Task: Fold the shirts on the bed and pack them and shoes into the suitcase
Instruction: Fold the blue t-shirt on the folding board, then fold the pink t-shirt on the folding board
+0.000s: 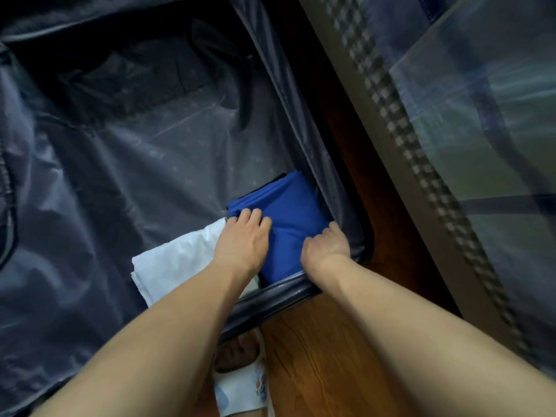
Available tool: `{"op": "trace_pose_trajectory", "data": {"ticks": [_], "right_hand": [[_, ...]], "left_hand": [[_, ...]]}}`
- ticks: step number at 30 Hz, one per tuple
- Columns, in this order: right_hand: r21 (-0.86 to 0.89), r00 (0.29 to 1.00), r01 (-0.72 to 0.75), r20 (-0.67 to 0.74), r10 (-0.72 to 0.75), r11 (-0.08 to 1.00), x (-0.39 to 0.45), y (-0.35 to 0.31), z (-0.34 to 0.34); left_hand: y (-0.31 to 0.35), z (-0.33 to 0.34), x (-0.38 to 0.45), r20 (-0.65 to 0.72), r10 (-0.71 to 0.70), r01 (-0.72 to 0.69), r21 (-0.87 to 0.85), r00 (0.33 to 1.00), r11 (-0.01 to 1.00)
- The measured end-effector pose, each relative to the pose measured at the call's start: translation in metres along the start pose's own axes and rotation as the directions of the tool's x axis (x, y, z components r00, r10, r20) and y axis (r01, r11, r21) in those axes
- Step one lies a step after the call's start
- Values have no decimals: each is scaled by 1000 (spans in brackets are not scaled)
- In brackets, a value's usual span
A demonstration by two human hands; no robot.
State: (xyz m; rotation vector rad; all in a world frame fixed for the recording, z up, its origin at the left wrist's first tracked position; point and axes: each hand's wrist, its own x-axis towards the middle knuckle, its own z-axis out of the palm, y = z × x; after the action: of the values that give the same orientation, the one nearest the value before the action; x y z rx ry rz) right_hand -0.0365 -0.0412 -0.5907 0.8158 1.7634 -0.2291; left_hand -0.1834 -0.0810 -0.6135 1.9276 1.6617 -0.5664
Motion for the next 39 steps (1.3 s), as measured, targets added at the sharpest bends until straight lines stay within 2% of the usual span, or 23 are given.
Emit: {"op": "trace_pose_trajectory", "data": {"ticks": [2, 3, 4, 6, 8, 10, 12, 18, 20, 23, 24, 26, 28, 29, 30, 31, 32, 33, 35, 37, 39], "right_hand": [[-44, 999, 13, 38, -12, 999, -7, 0, -2], [-13, 1000, 29, -2, -29, 999, -17, -2, -2], [34, 993, 65, -100, -61, 997, -34, -3, -2], [201, 923, 158, -378, -72, 967, -86, 3, -5], [402, 850, 227, -526, 22, 887, -152, 21, -8], [588, 845, 257, -522, 117, 767, -227, 50, -23], [738, 865, 213, -447, 227, 640, -306, 90, -44], [910, 806, 116, -321, 498, 398, -475, 218, -69], [903, 788, 66, -308, 533, 424, -494, 249, -60], [786, 716, 45, -456, 528, 617, -486, 288, -50], [737, 728, 45, -486, 483, 674, -478, 300, -49], [655, 795, 36, -476, 375, 755, -459, 326, -51], [652, 842, 19, -419, 339, 758, -448, 348, -51], [692, 840, 39, -413, 351, 721, -447, 356, -51], [771, 822, 81, -410, 395, 632, -452, 363, -54], [871, 800, 137, -379, 466, 472, -464, 372, -57], [946, 783, 192, -307, 541, 260, -479, 381, -62], [965, 751, 256, -236, 617, 57, -499, 393, -67], [879, 711, 405, -129, 691, -252, -553, 412, -71], [742, 703, 537, -131, 699, -401, -614, 428, -73], [628, 680, 634, -175, 712, -451, -675, 433, -76]], "left_hand": [[2, -16, 1, 178, -41, 58, -96, 983, 994], [3, -27, -1, 275, -45, 92, -159, 960, 983], [3, -39, -6, 332, -43, 124, -227, 942, 966], [5, -65, -30, 284, -66, 174, -372, 957, 912], [14, -103, -72, 212, -145, 240, -544, 966, 804], [28, -153, -125, 217, -195, 292, -696, 956, 656], [45, -214, -177, 218, -212, 300, -792, 953, 531], [116, -412, -295, 143, -183, 189, -946, 973, 263], [136, -459, -311, 109, -181, 153, -956, 977, 250], [159, -501, -318, 74, -210, 137, -943, 975, 303], [164, -510, -320, 72, -232, 145, -937, 970, 317], [174, -521, -326, 66, -295, 165, -931, 953, 327], [185, -527, -335, 70, -346, 186, -931, 936, 314], [191, -530, -340, 78, -366, 195, -935, 927, 296], [197, -532, -346, 90, -378, 200, -943, 922, 265], [204, -535, -352, 106, -388, 205, -953, 916, 225], [211, -537, -358, 116, -397, 201, -963, 911, 178], [218, -541, -364, 122, -401, 189, -973, 908, 133], [232, -549, -375, 118, -389, 163, -983, 913, 83], [249, -560, -380, 63, -321, 113, -983, 945, 141], [270, -571, -378, -55, -154, -1, -943, 987, 331]]}}
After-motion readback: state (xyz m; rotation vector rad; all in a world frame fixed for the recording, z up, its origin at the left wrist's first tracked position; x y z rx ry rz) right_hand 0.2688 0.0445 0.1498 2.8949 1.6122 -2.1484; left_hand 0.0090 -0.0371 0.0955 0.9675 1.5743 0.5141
